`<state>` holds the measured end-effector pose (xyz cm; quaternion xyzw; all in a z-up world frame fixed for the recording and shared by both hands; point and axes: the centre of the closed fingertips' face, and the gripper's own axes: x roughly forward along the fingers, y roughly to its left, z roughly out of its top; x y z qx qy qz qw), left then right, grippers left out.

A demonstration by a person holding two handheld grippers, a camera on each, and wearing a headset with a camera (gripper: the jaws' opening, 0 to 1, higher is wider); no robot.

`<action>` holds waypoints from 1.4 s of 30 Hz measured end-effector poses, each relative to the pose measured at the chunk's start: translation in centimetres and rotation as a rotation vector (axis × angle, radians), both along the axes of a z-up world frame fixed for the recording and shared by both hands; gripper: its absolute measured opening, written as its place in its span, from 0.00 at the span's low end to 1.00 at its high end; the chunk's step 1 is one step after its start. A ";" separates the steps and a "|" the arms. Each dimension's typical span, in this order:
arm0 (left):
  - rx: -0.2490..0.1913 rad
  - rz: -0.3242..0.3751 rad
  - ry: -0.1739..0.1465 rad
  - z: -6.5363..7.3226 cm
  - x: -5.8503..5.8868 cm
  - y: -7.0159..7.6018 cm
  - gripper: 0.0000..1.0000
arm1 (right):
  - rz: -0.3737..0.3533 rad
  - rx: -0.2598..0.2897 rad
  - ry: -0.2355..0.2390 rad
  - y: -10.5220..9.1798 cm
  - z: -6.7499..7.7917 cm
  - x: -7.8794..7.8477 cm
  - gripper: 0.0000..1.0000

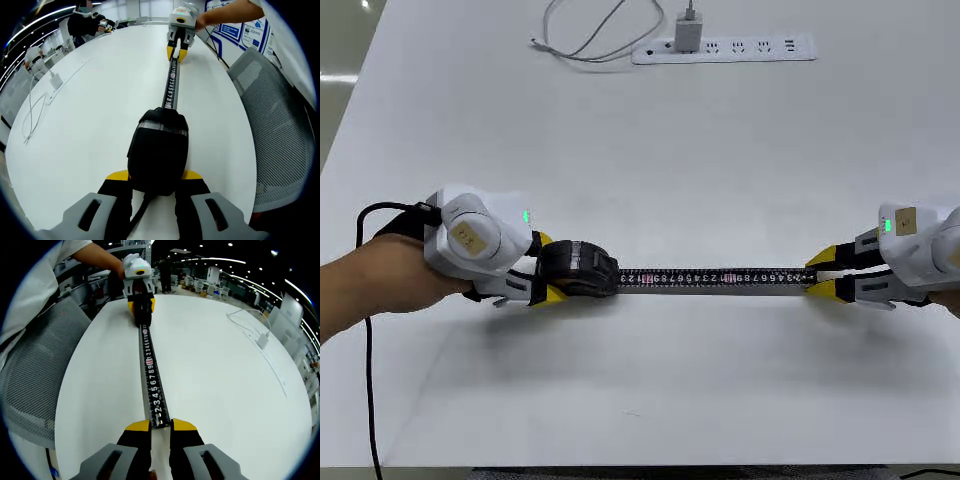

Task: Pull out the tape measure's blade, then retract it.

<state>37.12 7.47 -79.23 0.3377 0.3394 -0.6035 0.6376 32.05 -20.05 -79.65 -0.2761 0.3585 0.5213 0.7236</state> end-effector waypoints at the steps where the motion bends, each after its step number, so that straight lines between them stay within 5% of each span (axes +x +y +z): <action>1: 0.000 0.001 0.000 0.0 0.0 0.0 0.28 | -0.001 -0.004 0.000 -0.2 0.0 0.0 0.09; 42: 0.010 0.012 -0.019 0.1 0.1 -0.2 0.29 | 0.023 -0.078 0.042 -0.2 -1.0 -0.2 0.12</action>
